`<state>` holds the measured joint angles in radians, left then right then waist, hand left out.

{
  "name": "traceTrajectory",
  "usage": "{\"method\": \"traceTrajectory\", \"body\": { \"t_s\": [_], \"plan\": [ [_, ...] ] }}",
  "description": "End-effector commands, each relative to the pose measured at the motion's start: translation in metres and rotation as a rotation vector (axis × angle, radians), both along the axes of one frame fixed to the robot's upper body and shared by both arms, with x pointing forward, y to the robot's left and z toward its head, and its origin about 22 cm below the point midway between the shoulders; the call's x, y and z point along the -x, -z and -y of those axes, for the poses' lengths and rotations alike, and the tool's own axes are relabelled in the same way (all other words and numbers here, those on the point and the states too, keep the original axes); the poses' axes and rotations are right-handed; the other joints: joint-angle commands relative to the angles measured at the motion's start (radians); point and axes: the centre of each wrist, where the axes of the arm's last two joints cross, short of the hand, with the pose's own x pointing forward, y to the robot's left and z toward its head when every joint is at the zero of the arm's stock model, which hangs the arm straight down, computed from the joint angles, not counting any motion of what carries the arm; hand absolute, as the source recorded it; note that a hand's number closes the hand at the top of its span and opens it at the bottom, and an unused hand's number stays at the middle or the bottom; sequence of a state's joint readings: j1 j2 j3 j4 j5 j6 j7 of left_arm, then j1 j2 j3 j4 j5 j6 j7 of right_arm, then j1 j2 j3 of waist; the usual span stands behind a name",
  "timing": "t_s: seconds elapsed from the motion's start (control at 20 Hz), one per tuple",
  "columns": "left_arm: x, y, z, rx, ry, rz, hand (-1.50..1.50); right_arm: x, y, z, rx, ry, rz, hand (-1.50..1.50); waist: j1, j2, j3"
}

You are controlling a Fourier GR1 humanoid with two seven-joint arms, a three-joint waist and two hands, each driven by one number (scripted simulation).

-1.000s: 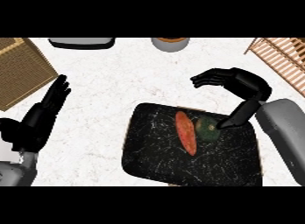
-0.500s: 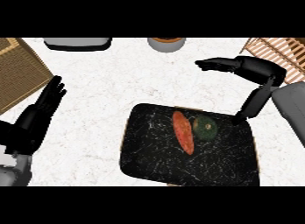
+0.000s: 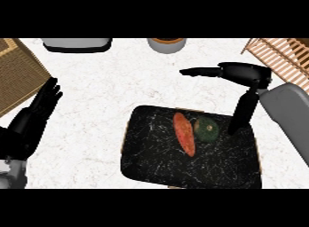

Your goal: Pick the sweet potato from the tray and place it in the tiered shelf

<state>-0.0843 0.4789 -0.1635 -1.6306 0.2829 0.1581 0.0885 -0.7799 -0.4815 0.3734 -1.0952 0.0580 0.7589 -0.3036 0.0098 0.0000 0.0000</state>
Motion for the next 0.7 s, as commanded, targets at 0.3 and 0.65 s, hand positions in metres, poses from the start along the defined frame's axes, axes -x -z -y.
{"method": "traceTrajectory", "body": {
  "t_s": [0.3,0.65],
  "plan": [
    [0.004,0.004,0.022,0.004,0.006,0.019,0.00,0.024,0.027,-0.036,0.202,-0.077,0.146,-1.50,-0.003,0.001,0.000],
    [-0.008,0.008,0.006,0.008,-0.002,-0.003,0.00,0.037,0.028,-0.065,0.223,-0.104,0.159,-1.50,-0.008,0.000,0.000]
  ]
}}
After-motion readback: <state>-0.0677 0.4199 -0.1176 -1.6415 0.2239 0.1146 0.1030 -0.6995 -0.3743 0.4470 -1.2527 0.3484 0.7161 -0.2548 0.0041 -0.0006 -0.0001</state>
